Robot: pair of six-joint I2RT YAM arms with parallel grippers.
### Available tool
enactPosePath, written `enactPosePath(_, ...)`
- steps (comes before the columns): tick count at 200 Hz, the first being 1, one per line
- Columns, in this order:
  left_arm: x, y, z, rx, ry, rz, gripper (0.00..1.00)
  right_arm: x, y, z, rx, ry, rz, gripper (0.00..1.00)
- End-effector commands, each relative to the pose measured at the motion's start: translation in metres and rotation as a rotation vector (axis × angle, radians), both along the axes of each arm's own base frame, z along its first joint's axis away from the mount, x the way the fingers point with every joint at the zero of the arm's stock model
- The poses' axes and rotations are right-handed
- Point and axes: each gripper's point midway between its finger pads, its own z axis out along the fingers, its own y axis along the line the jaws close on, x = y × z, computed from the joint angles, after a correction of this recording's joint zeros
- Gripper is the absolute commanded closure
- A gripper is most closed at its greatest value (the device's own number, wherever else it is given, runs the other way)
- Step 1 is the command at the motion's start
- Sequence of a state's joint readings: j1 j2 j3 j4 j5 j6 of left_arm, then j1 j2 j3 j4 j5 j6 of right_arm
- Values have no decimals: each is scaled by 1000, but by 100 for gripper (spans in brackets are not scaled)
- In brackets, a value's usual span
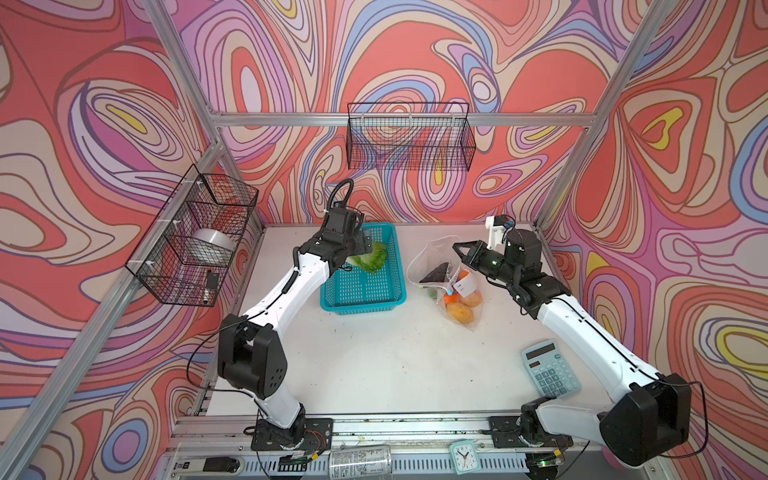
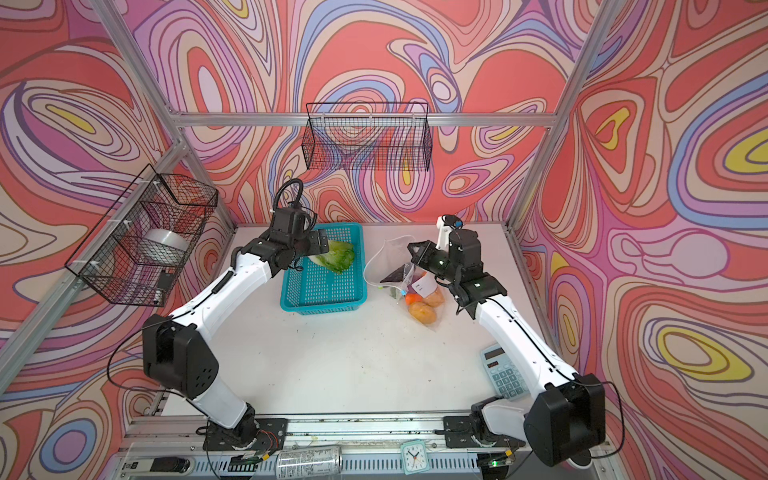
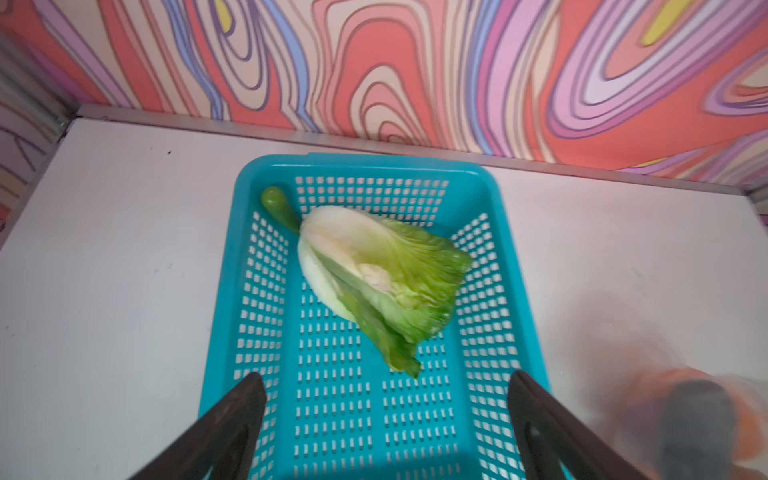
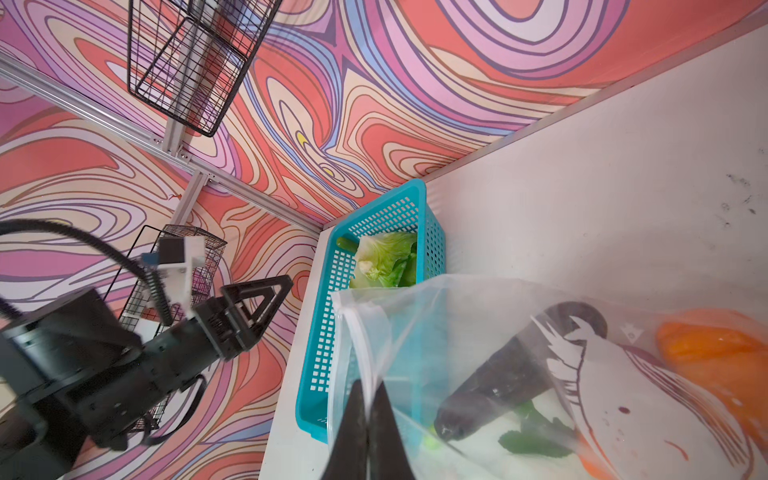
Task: Place the food in the zip-top bag and seal the zipper
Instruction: 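Move the left gripper to the basket corner above the lime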
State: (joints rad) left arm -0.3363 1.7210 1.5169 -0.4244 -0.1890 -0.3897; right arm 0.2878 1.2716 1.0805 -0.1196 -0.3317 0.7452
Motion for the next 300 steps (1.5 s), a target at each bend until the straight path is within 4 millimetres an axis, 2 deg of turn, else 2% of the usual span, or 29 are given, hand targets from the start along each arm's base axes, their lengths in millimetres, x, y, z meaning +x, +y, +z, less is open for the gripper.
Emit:
enactPosePath(1, 19, 16, -26, 61, 43, 87, 17, 1, -2, -5, -17, -2, -7, 100)
enactPosePath(37, 53, 34, -46, 184, 67, 181, 29, -2, -5, -4, -40, -4, -14, 100)
enactPosePath(77, 83, 43, -62, 71, 40, 319, 42, 1, -5, -5, -44, -1, -22, 100)
enactPosePath(117, 98, 64, -62, -18, -38, 519, 43, 5, -3, -6, -49, 5, -14, 100)
enactPosePath(137, 105, 75, -76, -76, -17, 573, 44, 5, -4, -6, -53, 2, -20, 100)
enactPosePath(166, 119, 79, -94, -131, 37, 561, 44, 5, -6, -6, -69, 1, -23, 100)
enactPosePath(212, 120, 84, -113, -144, 74, 598, 44, 9, -5, -10, -80, 8, -21, 100)
enactPosePath(300, 127, 71, -143, -192, 120, 559, 49, 14, -6, -14, -101, 16, -30, 100)
